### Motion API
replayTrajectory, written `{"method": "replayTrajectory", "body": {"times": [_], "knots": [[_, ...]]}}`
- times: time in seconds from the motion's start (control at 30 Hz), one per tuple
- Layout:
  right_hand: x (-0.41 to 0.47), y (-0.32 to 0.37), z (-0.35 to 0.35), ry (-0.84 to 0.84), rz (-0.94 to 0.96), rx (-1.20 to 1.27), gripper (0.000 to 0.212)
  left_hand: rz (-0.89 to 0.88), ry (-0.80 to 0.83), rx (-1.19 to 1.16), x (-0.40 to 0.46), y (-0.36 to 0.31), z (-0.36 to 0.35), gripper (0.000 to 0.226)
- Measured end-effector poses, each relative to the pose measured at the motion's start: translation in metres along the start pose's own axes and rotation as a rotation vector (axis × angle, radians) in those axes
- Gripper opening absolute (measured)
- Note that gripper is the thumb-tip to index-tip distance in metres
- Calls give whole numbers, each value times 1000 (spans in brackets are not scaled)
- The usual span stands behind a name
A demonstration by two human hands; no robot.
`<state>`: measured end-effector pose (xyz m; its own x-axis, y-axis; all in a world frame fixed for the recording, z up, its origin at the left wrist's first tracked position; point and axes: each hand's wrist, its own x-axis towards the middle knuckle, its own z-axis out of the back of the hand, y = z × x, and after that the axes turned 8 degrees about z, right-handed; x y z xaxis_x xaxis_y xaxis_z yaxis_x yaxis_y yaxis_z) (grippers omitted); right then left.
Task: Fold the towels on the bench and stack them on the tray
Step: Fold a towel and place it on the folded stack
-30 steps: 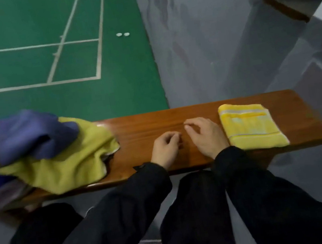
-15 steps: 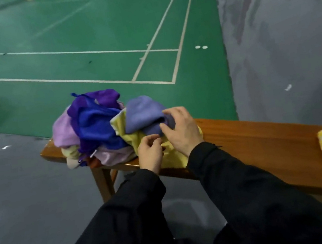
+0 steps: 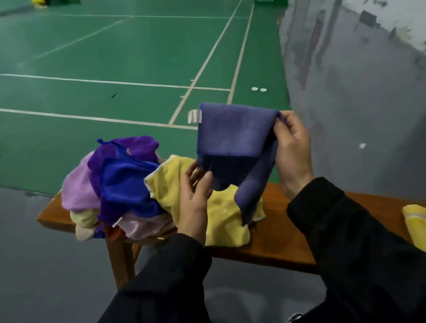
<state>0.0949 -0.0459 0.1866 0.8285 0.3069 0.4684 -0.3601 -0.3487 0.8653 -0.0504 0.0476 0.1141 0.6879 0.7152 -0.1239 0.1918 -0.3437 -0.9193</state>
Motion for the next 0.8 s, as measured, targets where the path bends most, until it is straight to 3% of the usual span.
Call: {"method": "replayTrajectory", "body": {"times": [0.07,0.2,0.27,0.33,0.4,0.5,0.57,0.7,0.77,0.8], "knots": [[1,8,24,8,3,-15,11,-47,98,21,0,-7,-20,64],[-10,13,65,-2,1,-152,11,-90,266,65,-10,-10,-61,25],[-19,17,84,10,-9,-201,15,-5,363,-27,-25,-10,-79,32],[-30,20,100,63,-15,-238,17,147,385,-132,-37,-9,-94,54],[-43,22,111,143,7,-266,19,155,384,-60,-42,-7,-106,60],[-58,26,130,276,-19,-272,30,69,282,144,-41,1,-117,23],[-62,29,143,372,-86,-246,29,9,289,256,-38,6,-117,13],[-56,42,162,415,-164,-137,58,-327,637,638,-38,-4,-111,17],[-49,50,162,592,-186,-161,76,-492,795,912,-34,-13,-109,8],[-45,52,162,685,-227,-164,83,-583,832,1044,-31,-17,-109,18]]}}
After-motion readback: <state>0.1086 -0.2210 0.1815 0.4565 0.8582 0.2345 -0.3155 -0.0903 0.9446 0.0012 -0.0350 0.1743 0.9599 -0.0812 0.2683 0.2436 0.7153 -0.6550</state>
